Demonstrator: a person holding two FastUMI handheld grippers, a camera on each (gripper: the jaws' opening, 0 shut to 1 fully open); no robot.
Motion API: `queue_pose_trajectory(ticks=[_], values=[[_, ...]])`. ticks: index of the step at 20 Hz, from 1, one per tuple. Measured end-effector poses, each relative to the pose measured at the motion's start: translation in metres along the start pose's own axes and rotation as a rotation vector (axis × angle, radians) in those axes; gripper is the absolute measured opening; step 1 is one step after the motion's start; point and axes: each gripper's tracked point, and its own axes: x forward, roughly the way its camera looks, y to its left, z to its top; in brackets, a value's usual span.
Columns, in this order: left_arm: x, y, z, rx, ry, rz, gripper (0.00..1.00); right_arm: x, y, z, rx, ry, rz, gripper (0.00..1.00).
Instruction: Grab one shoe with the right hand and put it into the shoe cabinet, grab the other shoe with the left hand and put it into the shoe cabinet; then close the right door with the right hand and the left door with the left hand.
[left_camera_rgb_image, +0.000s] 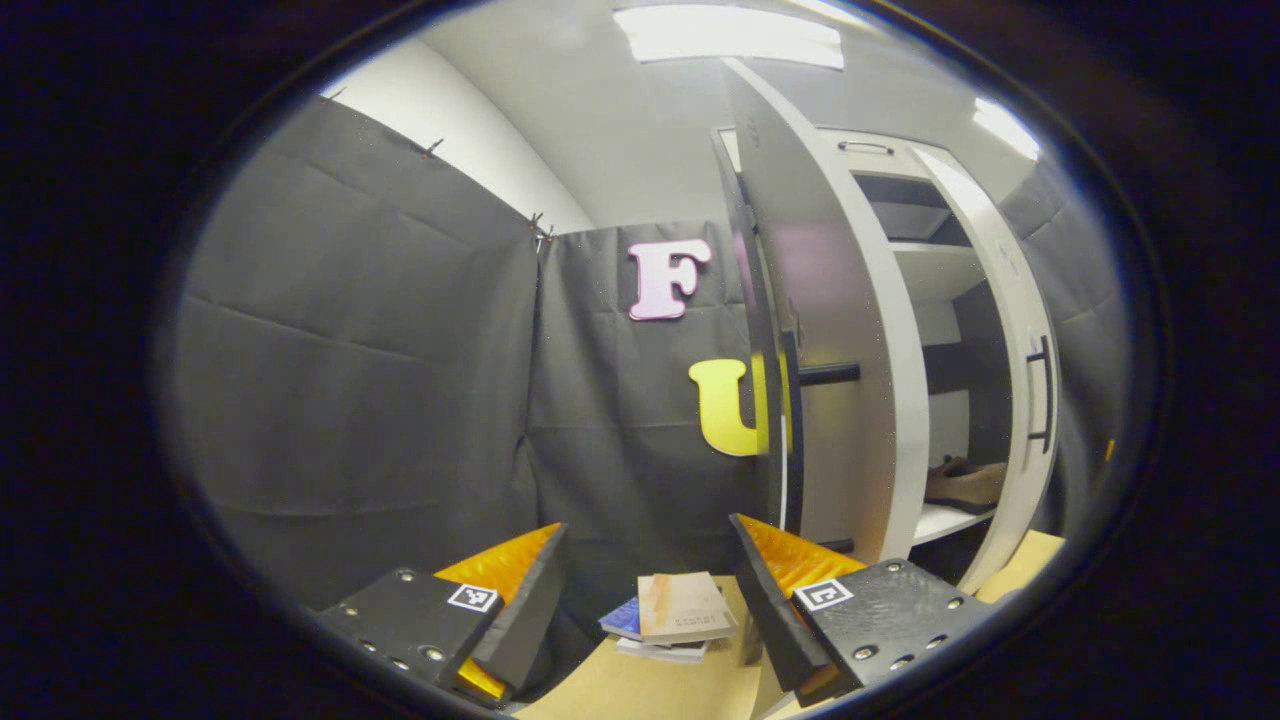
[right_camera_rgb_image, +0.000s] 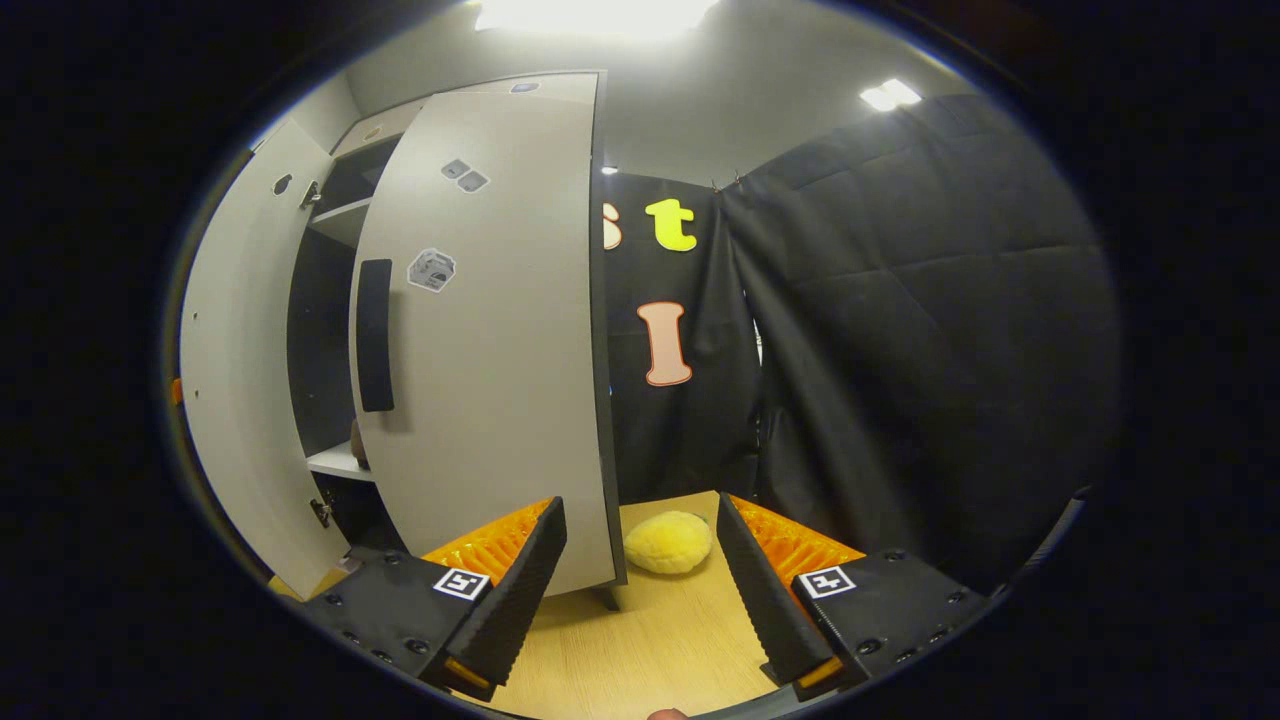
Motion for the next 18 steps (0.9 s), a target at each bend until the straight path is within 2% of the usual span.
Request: queue_pose_trajectory(ticks=[6, 11, 18], values=[[-0.007, -0.042, 0.006, -0.018, -0.016, -0.077, 0.96, -0.002, 0.004, 0.000, -0.020, -0.001, 0.034, 0.96], [-0.015, -0.075, 0.010, -0.033, -0.032, -0.092, 0.96, -0.010, -0.005, -0.001, -0.039, 0.004, 0.036, 0.96], [-0.008, -0.126, 0.010, -0.082, -0.027, -0.177, 0.96, -0.022, -0.011, -0.013, -0.040, 0.034, 0.041, 0.96]])
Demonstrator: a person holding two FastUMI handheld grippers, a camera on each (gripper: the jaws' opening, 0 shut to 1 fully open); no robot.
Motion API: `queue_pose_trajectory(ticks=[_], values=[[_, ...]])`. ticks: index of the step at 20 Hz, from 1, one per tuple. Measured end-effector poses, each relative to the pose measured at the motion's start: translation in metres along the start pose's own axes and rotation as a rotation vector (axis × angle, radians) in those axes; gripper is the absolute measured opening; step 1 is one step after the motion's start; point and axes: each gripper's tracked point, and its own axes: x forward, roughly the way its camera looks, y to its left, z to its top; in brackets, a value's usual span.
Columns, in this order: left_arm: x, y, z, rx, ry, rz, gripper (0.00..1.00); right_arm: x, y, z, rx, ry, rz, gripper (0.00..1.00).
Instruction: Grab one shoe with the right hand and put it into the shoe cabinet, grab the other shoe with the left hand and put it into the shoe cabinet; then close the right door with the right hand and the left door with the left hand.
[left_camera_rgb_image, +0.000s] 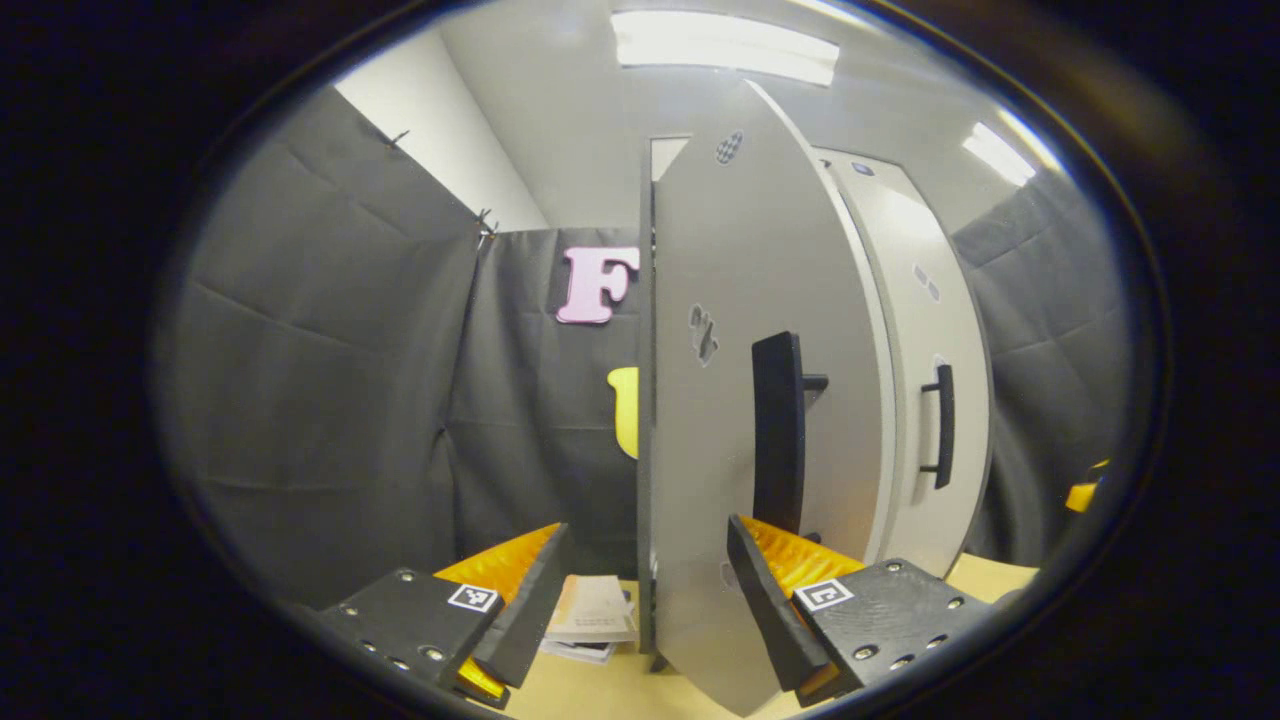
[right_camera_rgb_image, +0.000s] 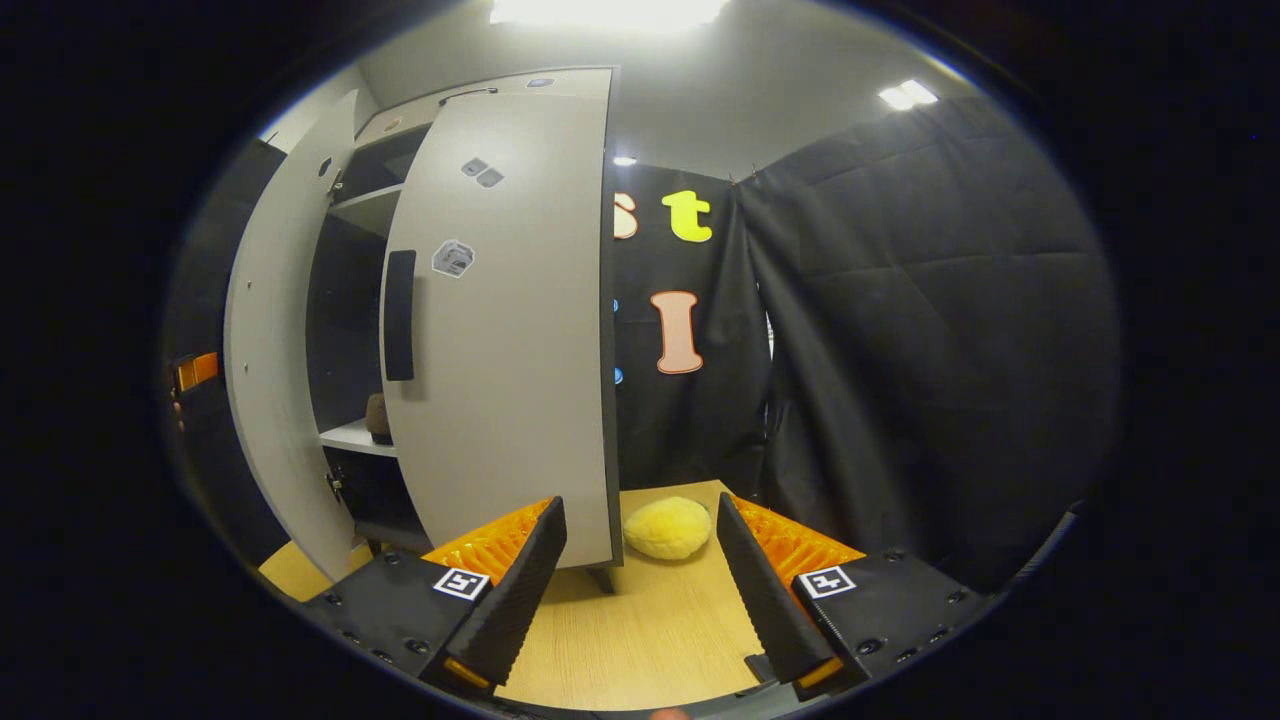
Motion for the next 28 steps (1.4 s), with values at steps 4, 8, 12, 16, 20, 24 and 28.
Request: queue_pose_trajectory(ticks=[4, 8, 12, 16, 20, 24, 28], values=[[0.019, -0.038, -0.002, -0.019, -0.007, -0.048, 0.96, -0.005, -0.003, -0.003, -0.017, 0.006, 0.001, 0.96], [0.042, -0.077, -0.008, -0.036, -0.002, -0.093, 0.96, -0.009, 0.001, -0.009, -0.012, 0.022, 0.011, 0.96], [0.052, -0.092, -0.010, -0.020, -0.004, -0.111, 0.96, -0.012, 0.008, -0.012, -0.010, 0.028, 0.031, 0.96], [0.034, -0.084, -0.008, -0.003, -0.003, -0.107, 0.91, -0.012, 0.016, -0.011, -0.010, 0.026, 0.064, 0.96], [0.000, -0.065, -0.007, 0.044, -0.007, -0.095, 0.96, -0.015, 0.024, 0.008, -0.004, -0.031, 0.100, 0.96], [-0.040, -0.043, -0.011, 0.068, 0.010, -0.059, 0.96, -0.022, 0.032, 0.019, -0.016, -0.065, 0.134, 0.96], [-0.079, -0.026, -0.010, 0.079, 0.023, -0.027, 0.91, -0.038, 0.042, 0.024, -0.022, -0.092, 0.171, 0.96]])
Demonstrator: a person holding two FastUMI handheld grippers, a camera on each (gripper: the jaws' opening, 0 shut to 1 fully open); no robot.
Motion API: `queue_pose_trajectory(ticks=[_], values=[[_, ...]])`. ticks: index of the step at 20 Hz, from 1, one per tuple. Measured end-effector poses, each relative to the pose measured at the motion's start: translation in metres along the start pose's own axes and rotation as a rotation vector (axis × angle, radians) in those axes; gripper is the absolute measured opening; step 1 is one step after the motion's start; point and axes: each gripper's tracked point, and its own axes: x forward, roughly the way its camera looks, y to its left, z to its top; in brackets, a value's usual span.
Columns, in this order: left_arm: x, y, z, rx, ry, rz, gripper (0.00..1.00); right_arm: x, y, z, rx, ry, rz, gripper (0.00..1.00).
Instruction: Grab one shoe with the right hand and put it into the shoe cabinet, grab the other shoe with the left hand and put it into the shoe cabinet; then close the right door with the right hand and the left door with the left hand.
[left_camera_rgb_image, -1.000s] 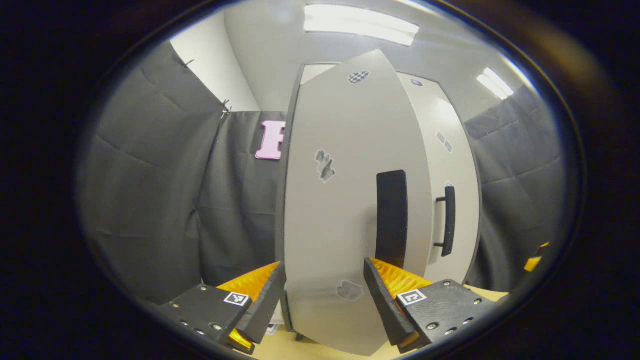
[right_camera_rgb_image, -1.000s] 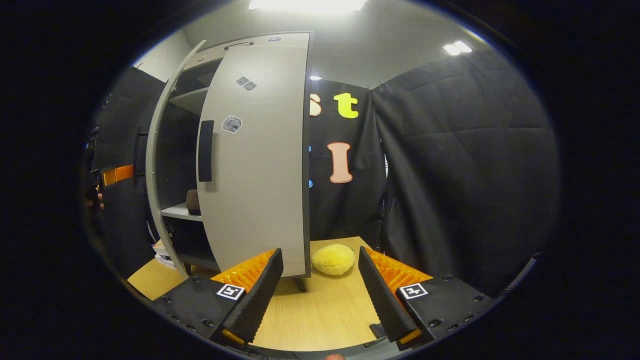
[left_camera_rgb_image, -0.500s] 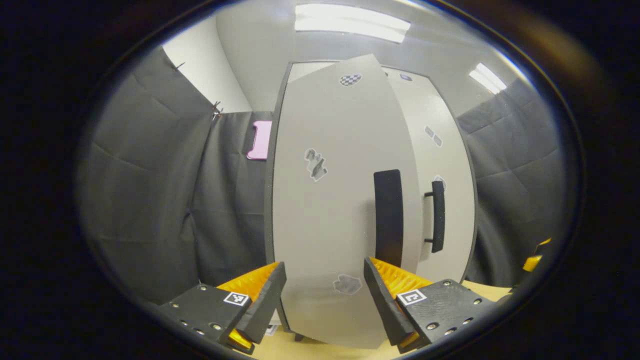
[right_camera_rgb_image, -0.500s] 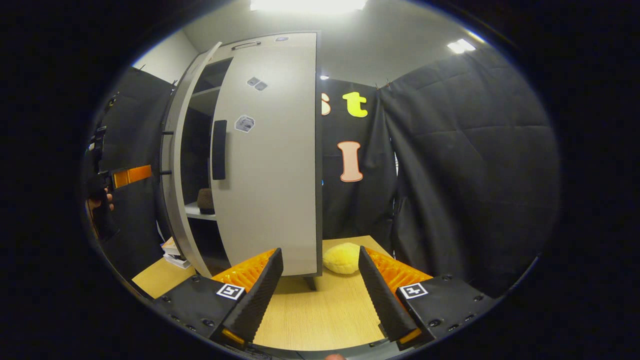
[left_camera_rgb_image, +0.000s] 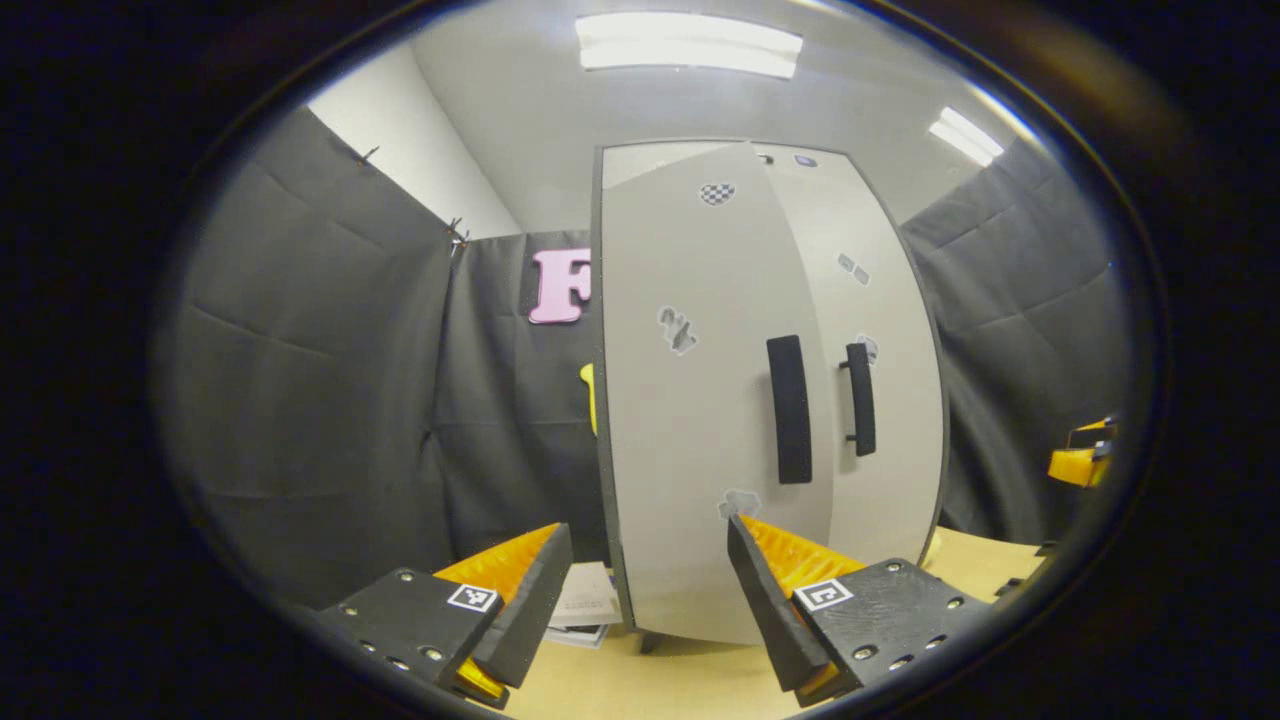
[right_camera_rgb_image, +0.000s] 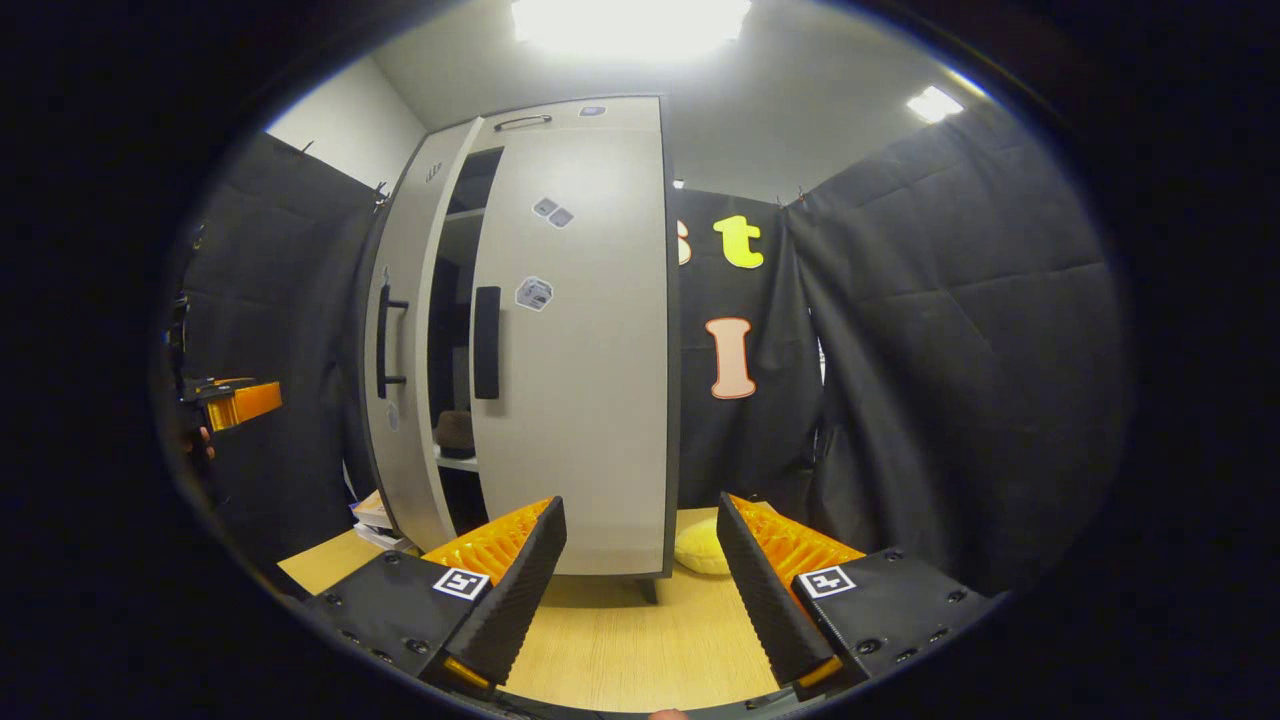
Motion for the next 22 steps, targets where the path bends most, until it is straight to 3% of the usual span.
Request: queue_pose_trajectory(ticks=[3, 4, 5, 8, 11, 12, 13, 22], values=[[-0.030, 0.010, -0.002, 0.015, 0.007, 0.020, 0.93, -0.010, 0.009, 0.000, -0.011, -0.015, 0.022, 0.93], [-0.041, 0.013, -0.005, 0.019, 0.016, 0.026, 0.96, -0.013, 0.010, -0.001, -0.014, -0.014, 0.027, 0.96], [-0.050, 0.017, -0.007, 0.021, 0.021, 0.034, 0.91, -0.016, 0.013, -0.001, -0.015, -0.013, 0.035, 0.93], [-0.074, 0.024, -0.013, 0.010, 0.036, 0.053, 0.95, -0.024, 0.018, 0.003, -0.019, -0.028, 0.048, 0.94], [-0.091, 0.036, -0.019, 0.010, 0.048, 0.088, 0.91, -0.030, 0.021, 0.008, -0.027, -0.049, 0.056, 0.93], [-0.097, 0.039, -0.022, 0.006, 0.053, 0.094, 0.96, -0.031, 0.021, 0.009, -0.028, -0.055, 0.059, 0.93], [-0.101, 0.041, -0.025, -0.001, 0.057, 0.099, 0.91, -0.032, 0.022, 0.010, -0.026, -0.060, 0.060, 0.93], [-0.113, 0.055, -0.037, 0.003, 0.079, 0.127, 0.91, -0.035, 0.025, 0.004, -0.019, -0.070, 0.064, 0.96]])
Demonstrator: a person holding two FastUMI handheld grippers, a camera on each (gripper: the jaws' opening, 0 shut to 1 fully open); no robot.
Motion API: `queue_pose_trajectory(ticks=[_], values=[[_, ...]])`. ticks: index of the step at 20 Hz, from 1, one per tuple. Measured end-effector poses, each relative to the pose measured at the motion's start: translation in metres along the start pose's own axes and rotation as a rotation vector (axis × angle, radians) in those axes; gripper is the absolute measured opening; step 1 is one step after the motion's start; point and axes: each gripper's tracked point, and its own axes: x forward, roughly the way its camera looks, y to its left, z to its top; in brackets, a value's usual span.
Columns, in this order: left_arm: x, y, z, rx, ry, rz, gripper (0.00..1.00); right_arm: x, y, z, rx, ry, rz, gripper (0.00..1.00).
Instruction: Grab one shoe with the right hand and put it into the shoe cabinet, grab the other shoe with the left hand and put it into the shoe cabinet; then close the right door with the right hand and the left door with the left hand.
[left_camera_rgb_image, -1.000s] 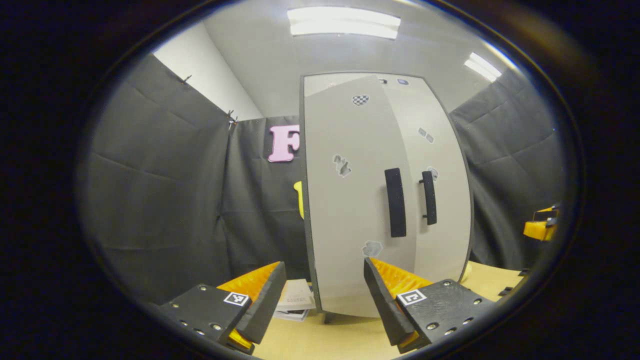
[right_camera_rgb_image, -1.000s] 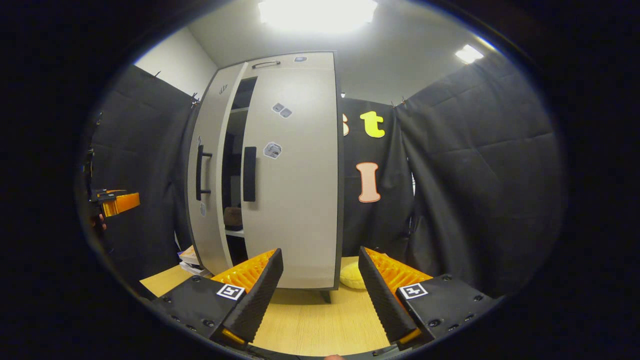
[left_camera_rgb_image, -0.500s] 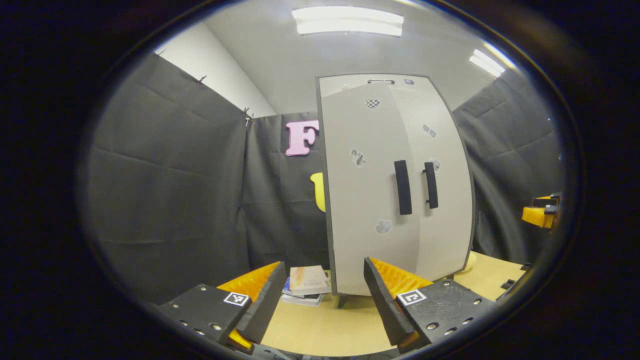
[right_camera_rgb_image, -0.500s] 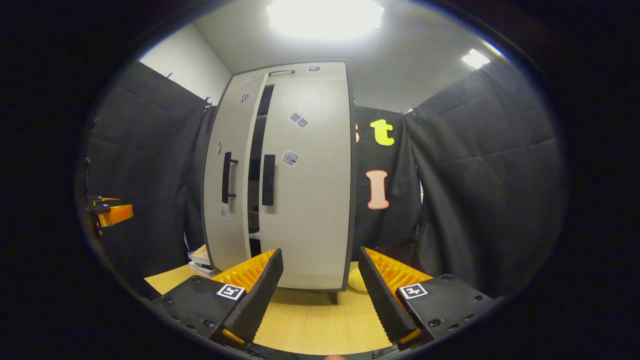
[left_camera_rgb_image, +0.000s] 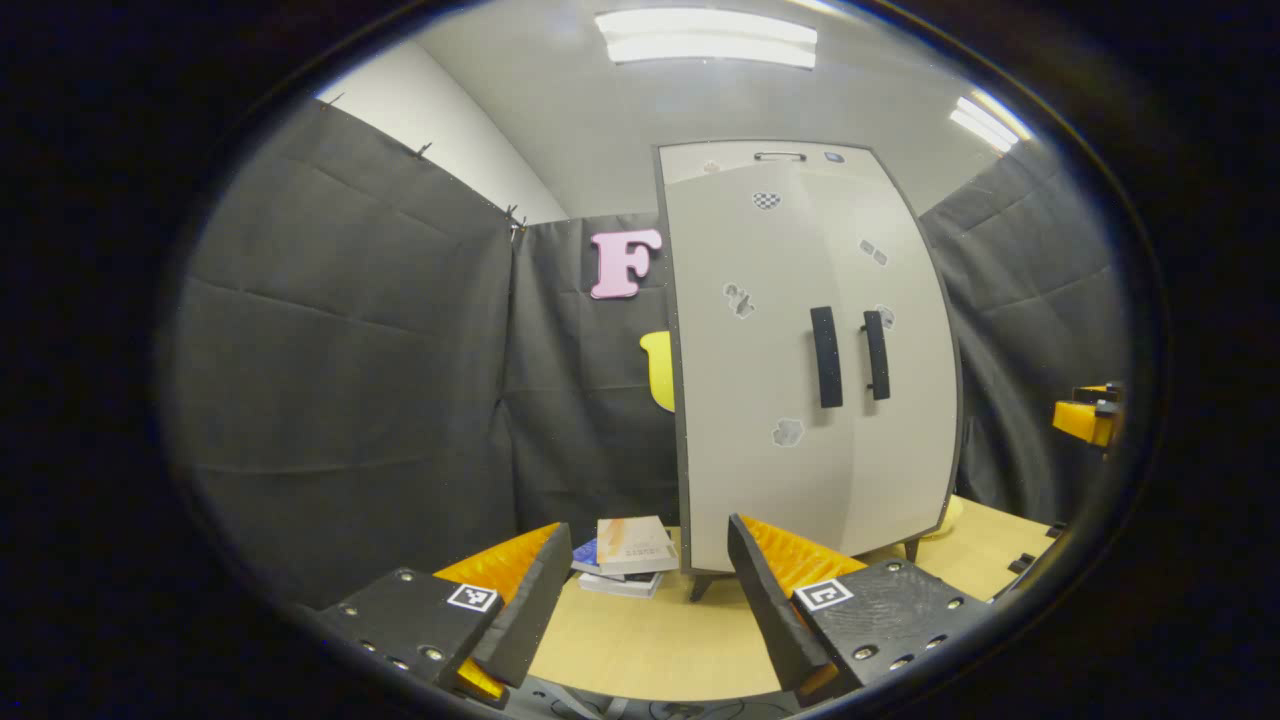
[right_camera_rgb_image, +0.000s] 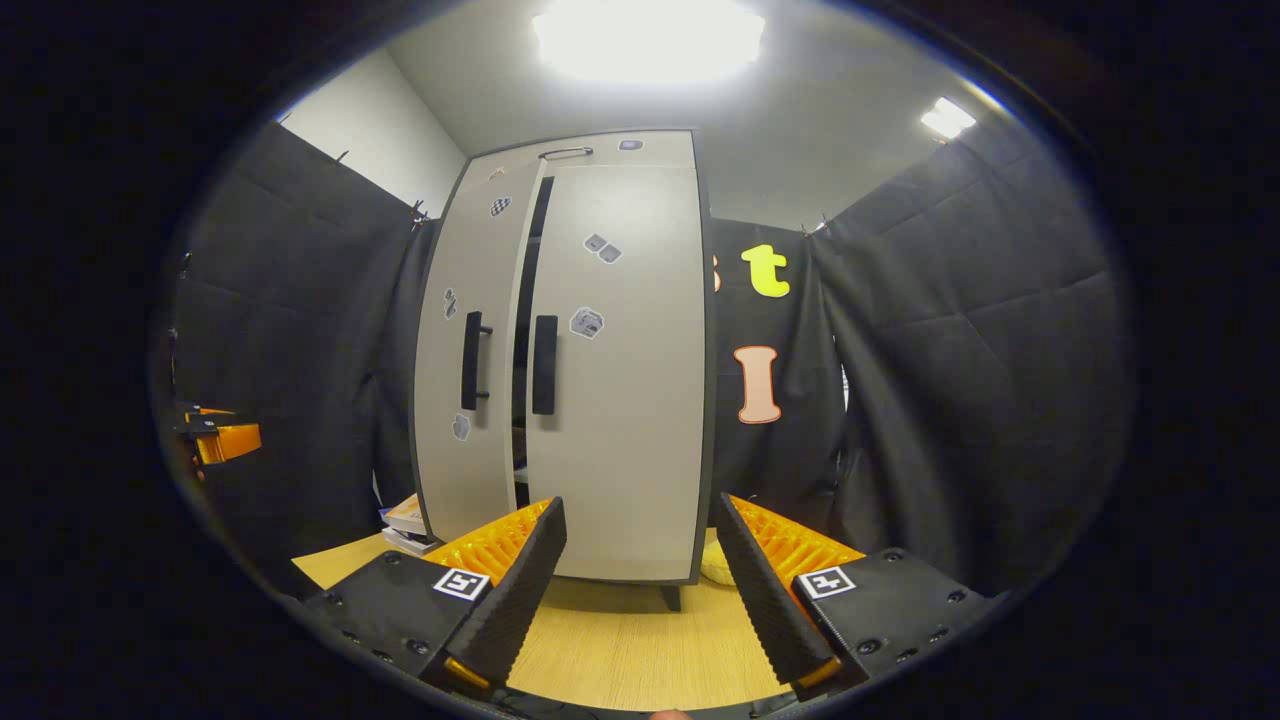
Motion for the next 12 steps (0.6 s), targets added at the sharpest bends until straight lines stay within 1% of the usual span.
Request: queue_pose_trajectory(ticks=[4, 5, 6, 7, 8, 9, 11, 12], values=[[-0.001, -0.005, 0.005, 0.013, -0.012, -0.005, 0.91, 0.001, -0.004, 0.002, -0.001, -0.006, -0.004, 0.96], [-0.001, -0.006, 0.006, 0.014, -0.013, -0.007, 0.91, 0.002, -0.005, 0.002, 0.000, -0.006, -0.003, 0.93], [-0.002, -0.007, 0.006, 0.014, -0.014, -0.008, 0.91, 0.002, -0.006, 0.001, 0.000, -0.005, -0.004, 0.93], [-0.003, -0.009, 0.007, 0.015, -0.014, -0.009, 0.91, 0.001, -0.007, 0.001, 0.000, -0.005, -0.004, 0.96], [-0.002, -0.009, 0.006, 0.017, -0.012, -0.009, 0.91, 0.000, -0.008, 0.001, 0.000, -0.006, -0.004, 0.93], [-0.002, -0.010, 0.006, 0.020, -0.010, -0.009, 0.91, 0.001, -0.009, 0.002, 0.002, -0.007, -0.005, 0.96], [0.001, -0.014, 0.006, 0.023, -0.008, -0.012, 0.91, 0.000, -0.010, 0.003, 0.006, -0.010, -0.005, 0.96], [0.001, -0.014, 0.006, 0.025, -0.008, -0.012, 0.91, 0.000, -0.010, 0.004, 0.007, -0.012, -0.005, 0.93]])
